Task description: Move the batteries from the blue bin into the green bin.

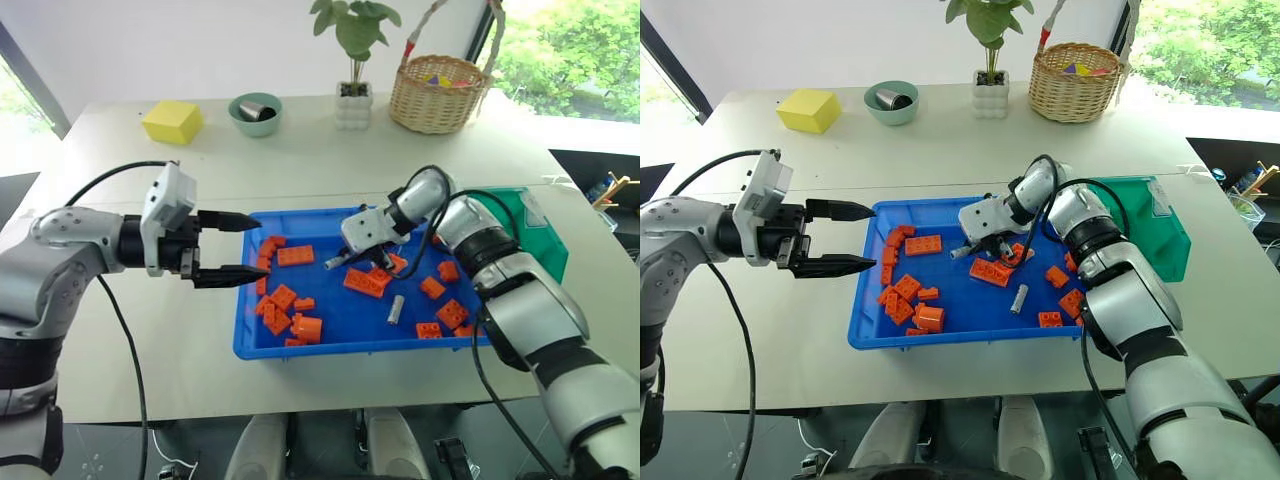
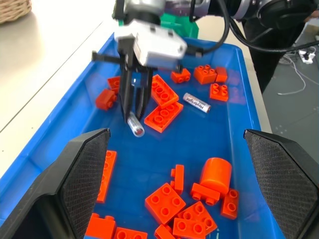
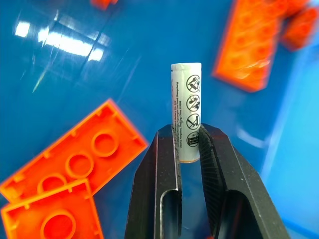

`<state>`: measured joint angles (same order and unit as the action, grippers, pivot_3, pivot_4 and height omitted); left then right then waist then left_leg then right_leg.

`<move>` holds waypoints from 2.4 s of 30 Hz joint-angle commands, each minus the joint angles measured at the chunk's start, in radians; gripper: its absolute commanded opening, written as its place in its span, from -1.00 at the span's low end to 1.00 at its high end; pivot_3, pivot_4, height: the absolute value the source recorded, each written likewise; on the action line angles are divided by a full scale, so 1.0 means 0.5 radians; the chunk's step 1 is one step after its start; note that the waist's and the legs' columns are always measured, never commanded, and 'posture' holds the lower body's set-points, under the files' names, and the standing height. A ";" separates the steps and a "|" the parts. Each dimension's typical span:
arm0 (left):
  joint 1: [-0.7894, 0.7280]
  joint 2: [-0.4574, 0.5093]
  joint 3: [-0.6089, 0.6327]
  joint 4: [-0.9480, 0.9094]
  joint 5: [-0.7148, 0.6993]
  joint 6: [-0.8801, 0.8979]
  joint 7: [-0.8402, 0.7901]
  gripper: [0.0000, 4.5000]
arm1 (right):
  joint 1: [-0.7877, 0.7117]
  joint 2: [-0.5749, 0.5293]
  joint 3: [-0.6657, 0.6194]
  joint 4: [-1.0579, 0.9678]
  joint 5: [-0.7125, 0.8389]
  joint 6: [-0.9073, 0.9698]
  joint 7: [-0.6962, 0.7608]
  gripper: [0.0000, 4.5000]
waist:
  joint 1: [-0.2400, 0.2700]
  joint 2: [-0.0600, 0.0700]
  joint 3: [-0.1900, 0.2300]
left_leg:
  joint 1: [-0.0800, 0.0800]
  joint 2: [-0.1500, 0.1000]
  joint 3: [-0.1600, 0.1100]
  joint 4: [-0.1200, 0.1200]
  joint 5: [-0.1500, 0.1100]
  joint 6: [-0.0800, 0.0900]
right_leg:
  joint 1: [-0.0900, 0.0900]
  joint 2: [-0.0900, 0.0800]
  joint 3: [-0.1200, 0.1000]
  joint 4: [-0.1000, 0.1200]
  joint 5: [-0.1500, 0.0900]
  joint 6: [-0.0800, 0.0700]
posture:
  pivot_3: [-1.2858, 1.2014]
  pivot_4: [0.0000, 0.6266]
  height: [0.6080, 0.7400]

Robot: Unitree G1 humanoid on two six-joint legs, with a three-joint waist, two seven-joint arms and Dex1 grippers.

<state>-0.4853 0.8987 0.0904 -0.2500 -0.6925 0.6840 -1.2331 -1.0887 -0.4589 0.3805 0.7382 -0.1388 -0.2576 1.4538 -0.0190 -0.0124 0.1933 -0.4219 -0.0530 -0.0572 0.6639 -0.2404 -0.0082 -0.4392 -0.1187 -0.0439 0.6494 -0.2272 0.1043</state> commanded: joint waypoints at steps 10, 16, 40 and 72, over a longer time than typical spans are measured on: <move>-0.038 -0.047 -0.031 0.016 0.008 -0.053 -0.045 1.00 | 0.909 -0.605 -1.396 -1.825 0.476 2.115 -0.961 -0.93 | 0.064 -0.001 -0.001 | -0.005 -0.002 0.001 0.002 -0.002 0.003 | -0.001 -0.004 -0.001 -0.003 0.000 0.000 | 0.03 -0.52 0.43; -0.196 -0.102 -0.134 0.166 0.067 -0.106 -0.117 1.00 | 1.343 -0.704 -1.734 -2.102 0.527 2.367 -1.198 -0.93 | 0.050 -0.001 -0.001 | -0.004 0.000 0.004 0.002 -0.002 0.005 | -0.001 -0.004 0.000 -0.002 0.000 0.000 | 0.03 -0.52 0.43; -0.281 -0.174 -0.207 0.239 0.140 -0.134 -0.202 1.00 | 1.613 -0.789 -1.635 -2.842 1.507 3.089 -1.230 0.26 | 0.060 -0.001 -0.001 | -0.004 0.002 0.003 0.004 -0.004 0.009 | 0.005 -0.002 -0.001 -0.008 -0.001 0.000 | 0.03 -0.52 0.43; -0.015 -0.104 0.039 -0.084 -0.016 0.007 0.066 1.00 | -0.138 -0.432 0.489 -0.105 0.118 -0.073 0.321 0.99 | 0.000 -0.003 0.002 | 0.001 0.002 0.002 0.003 -0.003 0.006 | 0.006 -0.001 -0.002 -0.007 0.000 0.001 | 0.03 -0.52 0.43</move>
<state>-0.4986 0.8274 0.0660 -0.2578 -0.6769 0.6836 -1.2124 -1.1265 -0.6866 0.6211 0.6211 -0.0537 -0.2248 1.6099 -0.0190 -0.0141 0.1943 -0.4214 -0.0519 -0.0562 0.6653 -0.2417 -0.0056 -0.4362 -0.1191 -0.0449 0.6460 -0.2273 0.1046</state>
